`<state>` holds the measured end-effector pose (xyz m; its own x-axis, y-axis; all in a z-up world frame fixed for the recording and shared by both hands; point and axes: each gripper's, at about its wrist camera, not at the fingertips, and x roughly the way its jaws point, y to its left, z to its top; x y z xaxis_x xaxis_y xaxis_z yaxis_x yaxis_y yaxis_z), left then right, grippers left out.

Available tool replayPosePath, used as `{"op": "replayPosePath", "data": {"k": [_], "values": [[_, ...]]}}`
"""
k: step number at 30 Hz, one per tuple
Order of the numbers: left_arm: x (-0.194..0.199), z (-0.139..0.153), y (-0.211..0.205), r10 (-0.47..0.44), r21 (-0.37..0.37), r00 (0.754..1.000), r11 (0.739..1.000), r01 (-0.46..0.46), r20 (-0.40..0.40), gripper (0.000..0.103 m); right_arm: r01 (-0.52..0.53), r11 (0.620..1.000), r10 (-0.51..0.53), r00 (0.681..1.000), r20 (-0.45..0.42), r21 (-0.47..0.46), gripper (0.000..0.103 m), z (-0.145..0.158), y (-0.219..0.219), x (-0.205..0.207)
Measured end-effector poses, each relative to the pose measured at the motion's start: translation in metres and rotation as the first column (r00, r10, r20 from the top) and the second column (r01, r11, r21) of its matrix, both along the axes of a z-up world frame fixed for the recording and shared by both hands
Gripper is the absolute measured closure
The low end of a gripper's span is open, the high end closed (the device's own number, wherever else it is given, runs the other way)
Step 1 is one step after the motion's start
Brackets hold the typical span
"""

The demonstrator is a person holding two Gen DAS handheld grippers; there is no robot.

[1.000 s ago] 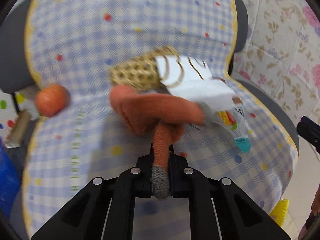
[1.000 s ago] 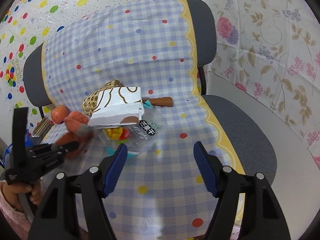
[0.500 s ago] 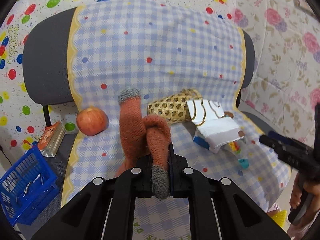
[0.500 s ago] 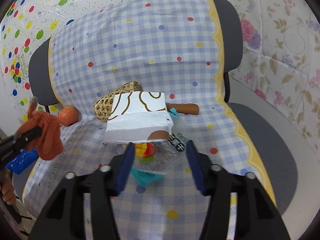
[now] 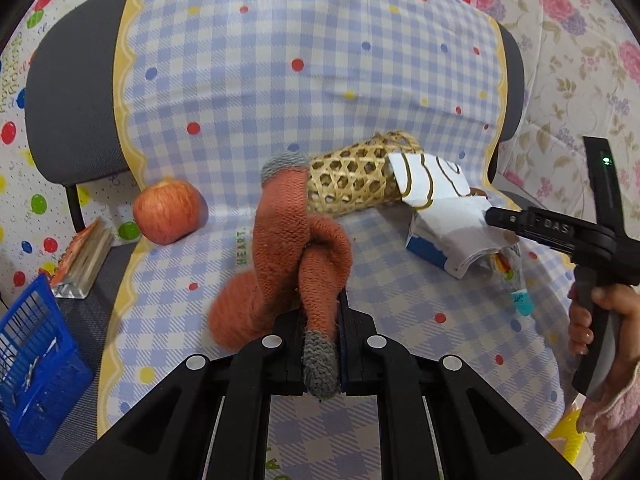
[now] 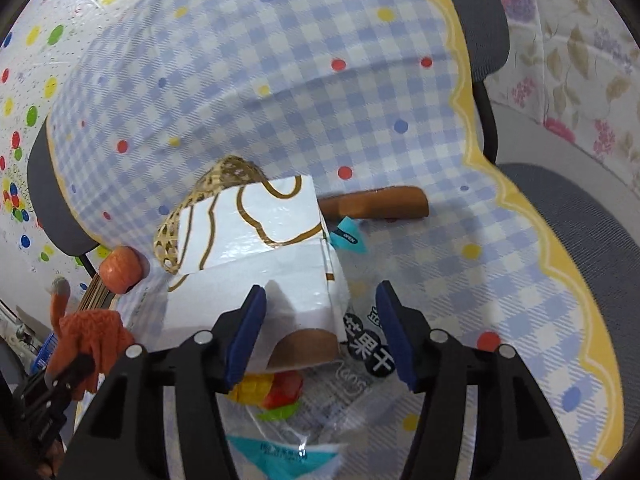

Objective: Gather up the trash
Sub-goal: 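Grasp the white paper bag with the right gripper while the left holds the glove, then carry the glove and white paper bag over the pink bin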

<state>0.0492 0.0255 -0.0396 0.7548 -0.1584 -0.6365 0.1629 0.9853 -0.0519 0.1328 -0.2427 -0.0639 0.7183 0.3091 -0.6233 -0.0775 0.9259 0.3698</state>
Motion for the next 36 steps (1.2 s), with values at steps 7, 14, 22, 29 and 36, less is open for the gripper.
{"op": "replayPosePath", "data": {"k": [7,14,22,29,36], "values": [[-0.001,-0.006,0.001,0.004,0.0,1.0,1.0,-0.004,-0.018,0.092,-0.057,0.997,0.056,0.998,0.009,0.06,0.078,-0.002,0.005,0.002],[-0.012,0.02,0.01,0.027,0.009,0.999,1.0,-0.028,0.044,0.092,-0.1,0.995,0.103,0.976,0.19,-0.024,0.099,0.063,0.025,-0.023],[-0.056,0.08,0.012,-0.019,-0.006,0.979,1.0,0.021,0.203,0.092,-0.076,0.977,0.147,0.919,0.367,-0.199,0.099,0.138,0.045,-0.1],[-0.098,0.091,-0.019,-0.14,0.007,0.959,0.99,0.143,0.245,0.092,-0.049,0.957,0.153,0.922,0.355,-0.285,0.098,0.131,0.038,-0.165],[-0.136,0.079,-0.062,-0.279,0.003,0.933,0.958,0.286,0.226,0.092,0.02,0.949,0.085,0.945,0.317,-0.315,0.098,0.107,0.011,-0.231]]}}
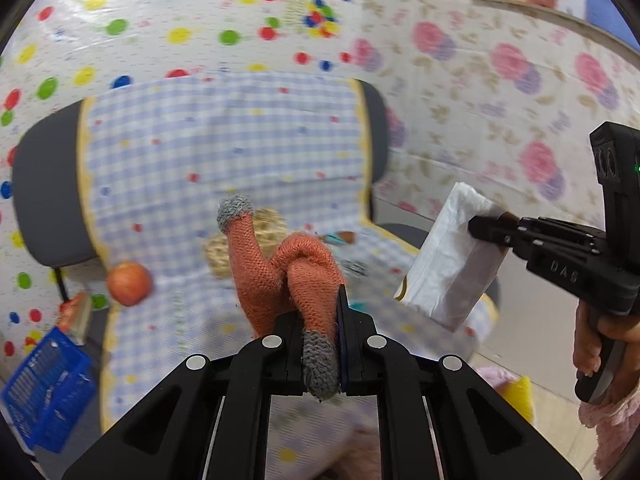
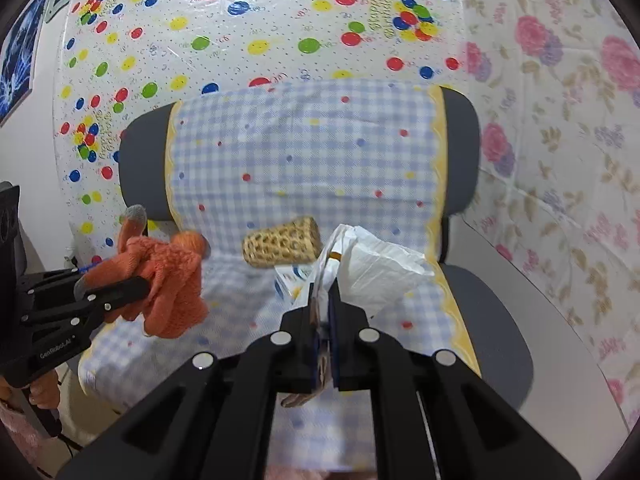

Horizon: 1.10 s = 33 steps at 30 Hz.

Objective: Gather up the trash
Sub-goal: 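Carry the glove and white paper bag over the pink bin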

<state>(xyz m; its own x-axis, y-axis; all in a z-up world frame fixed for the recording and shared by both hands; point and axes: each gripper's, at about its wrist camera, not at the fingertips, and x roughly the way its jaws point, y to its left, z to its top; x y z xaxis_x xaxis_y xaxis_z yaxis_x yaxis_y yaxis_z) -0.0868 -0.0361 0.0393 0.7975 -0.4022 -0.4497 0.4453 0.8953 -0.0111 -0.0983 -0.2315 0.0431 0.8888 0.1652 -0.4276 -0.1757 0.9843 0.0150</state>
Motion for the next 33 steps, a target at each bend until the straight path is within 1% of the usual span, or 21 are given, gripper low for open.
{"op": "replayPosePath", "data": {"k": [3,6,10,16,19,23,25,27,31,33], "values": [[-0.016,-0.01,-0.022,-0.074,-0.001,0.997,0.997,0.074,-0.024,0.092,0.045,0.999,-0.046,0.999,-0.021,-0.014,0.098,-0.011,-0.011,-0.022],[-0.029,-0.021,-0.044,-0.146,0.0,0.988,0.989,0.146,-0.042,0.092,0.098,0.995,-0.1,0.994,-0.051,-0.031,0.098,-0.024,-0.025,-0.046],[-0.049,-0.034,-0.075,-0.247,0.008,0.968,0.969,0.248,-0.052,0.092,0.168,0.985,-0.171,0.98,-0.098,-0.035,0.098,-0.042,-0.044,-0.076],[-0.073,-0.05,-0.112,-0.355,0.031,0.931,0.933,0.359,-0.08,0.092,0.244,0.968,-0.25,0.956,-0.151,-0.056,0.098,-0.065,-0.065,-0.115],[-0.083,-0.061,-0.128,-0.39,0.034,0.915,0.918,0.396,-0.104,0.092,0.259,0.964,-0.267,0.949,-0.169,-0.068,0.098,-0.073,-0.073,-0.129],[-0.092,-0.073,-0.146,-0.423,0.04,0.897,0.902,0.431,-0.131,0.092,0.265,0.959,-0.279,0.944,-0.178,-0.099,0.098,-0.08,-0.081,-0.142],[-0.094,-0.078,-0.153,-0.432,0.044,0.89,0.896,0.442,-0.144,0.092,0.262,0.96,-0.277,0.942,-0.187,-0.099,0.098,-0.084,-0.086,-0.147],[-0.096,-0.084,-0.162,-0.444,0.058,0.882,0.888,0.457,-0.157,0.092,0.26,0.96,-0.275,0.941,-0.196,-0.099,0.098,-0.088,-0.091,-0.148],[-0.093,-0.094,-0.177,-0.448,0.077,0.874,0.881,0.467,-0.187,0.091,0.253,0.964,-0.266,0.939,-0.216,-0.087,0.098,-0.098,-0.102,-0.146],[-0.09,-0.099,-0.183,-0.451,0.085,0.869,0.876,0.475,-0.204,0.089,0.249,0.966,-0.26,0.939,-0.226,-0.077,0.098,-0.102,-0.106,-0.143]]}}
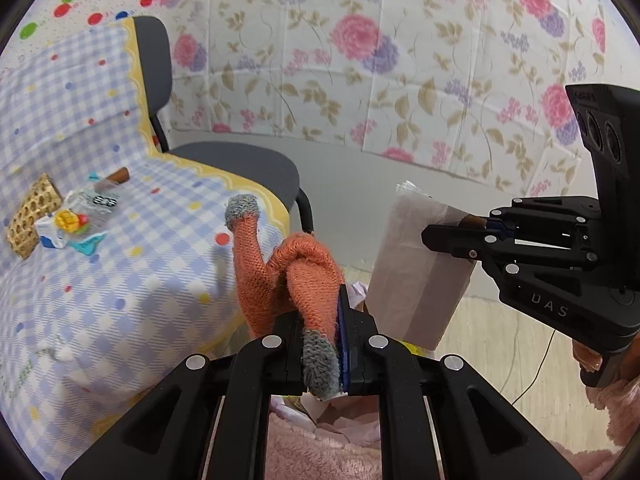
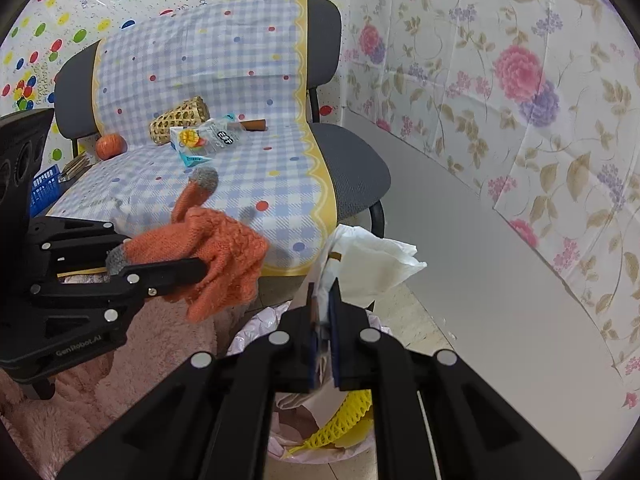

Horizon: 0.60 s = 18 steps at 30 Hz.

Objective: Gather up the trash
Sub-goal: 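Open both grippers to drop the glove and paper bag into the bin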

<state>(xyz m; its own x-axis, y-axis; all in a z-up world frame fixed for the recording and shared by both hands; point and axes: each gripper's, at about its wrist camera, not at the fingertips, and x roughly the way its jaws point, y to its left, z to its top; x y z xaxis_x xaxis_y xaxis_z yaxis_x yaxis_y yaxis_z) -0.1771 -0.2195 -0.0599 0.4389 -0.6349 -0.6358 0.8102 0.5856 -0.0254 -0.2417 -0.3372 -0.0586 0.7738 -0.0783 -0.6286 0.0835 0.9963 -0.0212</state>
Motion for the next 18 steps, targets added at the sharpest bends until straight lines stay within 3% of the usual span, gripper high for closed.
{"op": "replayPosePath", "data": {"k": [4,5,6,7,13,18], "values": [[0.005,-0.01,-0.007,0.0,0.025,1.0,1.0,0.001,-0.031,0.084,-0.005,0.999,0.006,1.0,-0.021,0.033,0.086,-0.01,-0.009,0.007],[0.007,-0.011,-0.008,0.008,0.028,0.999,1.0,-0.007,-0.036,0.07,-0.003,0.999,0.004,1.0,-0.028,0.035,0.074,-0.013,-0.012,0.009],[0.009,-0.012,-0.008,0.016,0.028,0.999,1.0,-0.015,-0.042,0.049,0.003,0.999,-0.002,1.0,-0.031,0.033,0.059,-0.014,-0.014,0.009],[0.01,-0.012,-0.006,0.022,0.023,0.999,1.0,-0.021,-0.047,0.042,0.013,0.999,-0.012,0.999,-0.031,0.03,0.056,-0.016,-0.015,0.01],[0.019,-0.009,0.003,0.058,0.013,0.996,0.998,-0.057,-0.067,0.035,0.065,0.997,-0.064,0.998,-0.01,0.042,0.056,-0.009,-0.027,0.003],[0.018,0.007,0.025,0.116,-0.017,0.993,0.993,-0.117,-0.006,0.035,0.08,0.994,-0.083,0.996,0.042,0.074,0.056,0.008,-0.031,-0.007]]}}
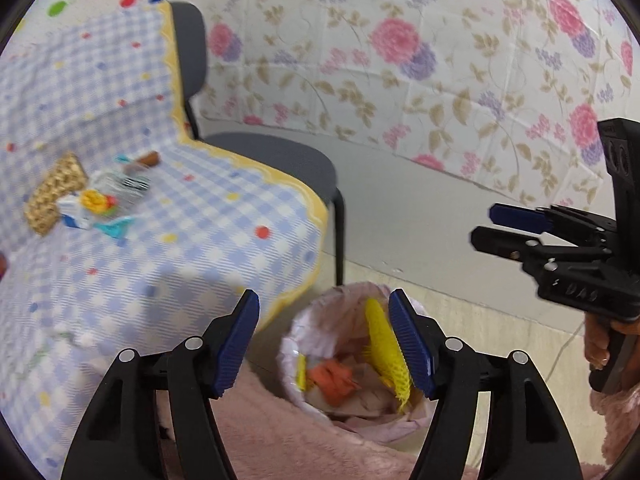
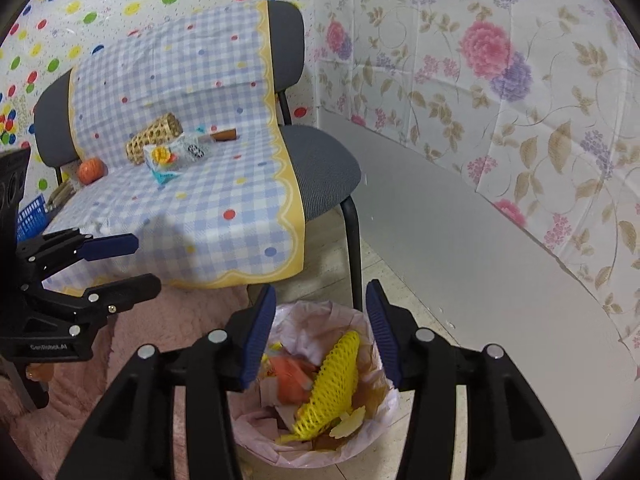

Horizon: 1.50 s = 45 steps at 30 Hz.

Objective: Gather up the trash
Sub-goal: 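Open both grippers to drop the glove and paper bag into the bin, then move both grippers back over the seat toward the snack packet and carton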

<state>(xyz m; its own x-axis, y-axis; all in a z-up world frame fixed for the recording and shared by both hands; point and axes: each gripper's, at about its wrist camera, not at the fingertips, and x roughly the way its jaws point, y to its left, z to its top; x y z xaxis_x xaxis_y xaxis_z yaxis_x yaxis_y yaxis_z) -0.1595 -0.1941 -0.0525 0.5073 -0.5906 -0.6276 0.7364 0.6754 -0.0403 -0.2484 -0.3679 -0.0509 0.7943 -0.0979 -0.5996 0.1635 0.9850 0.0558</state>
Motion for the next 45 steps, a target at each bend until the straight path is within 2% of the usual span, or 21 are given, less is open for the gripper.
{"op": "replayPosePath", "data": {"k": [6,12,17,24,29,32,40,45], "values": [[0.0,0.021,0.03,0.076,-0.036,0.996,0.997,-0.074,0.044,0.035,-0.042,0.998,0.038,0.996,0.084,0.046,0.056,0.025,0.015,-0.001],[0.007,0.034,0.068,0.163,-0.038,0.983,0.986,-0.161,0.087,0.035,-0.11,0.992,0.103,0.989,0.109,0.056,0.056,0.037,0.041,0.021],[0.024,0.043,0.105,0.276,-0.038,0.955,0.961,-0.274,0.108,0.035,-0.179,0.982,0.173,0.98,0.1,0.054,0.056,0.041,0.064,0.055],[0.052,0.064,0.158,0.435,-0.067,0.886,0.9,-0.43,0.159,0.035,-0.232,0.973,0.231,0.969,0.088,0.011,0.044,0.047,0.095,0.1],[0.076,0.072,0.184,0.511,-0.078,0.844,0.859,-0.505,0.164,0.035,-0.246,0.969,0.247,0.967,0.067,-0.021,0.044,0.044,0.115,0.134],[0.092,0.076,0.197,0.544,-0.081,0.823,0.839,-0.539,0.163,0.031,-0.25,0.968,0.251,0.967,0.05,-0.037,0.043,0.04,0.127,0.157],[0.136,0.08,0.213,0.574,-0.073,0.805,0.818,-0.57,0.147,0.03,-0.283,0.958,0.285,0.958,0.018,-0.053,0.043,0.029,0.163,0.216],[0.167,0.065,0.212,0.591,-0.056,0.794,0.805,-0.59,0.143,0.03,-0.325,0.942,0.322,0.946,-0.043,-0.087,0.043,0.01,0.194,0.262]]}}
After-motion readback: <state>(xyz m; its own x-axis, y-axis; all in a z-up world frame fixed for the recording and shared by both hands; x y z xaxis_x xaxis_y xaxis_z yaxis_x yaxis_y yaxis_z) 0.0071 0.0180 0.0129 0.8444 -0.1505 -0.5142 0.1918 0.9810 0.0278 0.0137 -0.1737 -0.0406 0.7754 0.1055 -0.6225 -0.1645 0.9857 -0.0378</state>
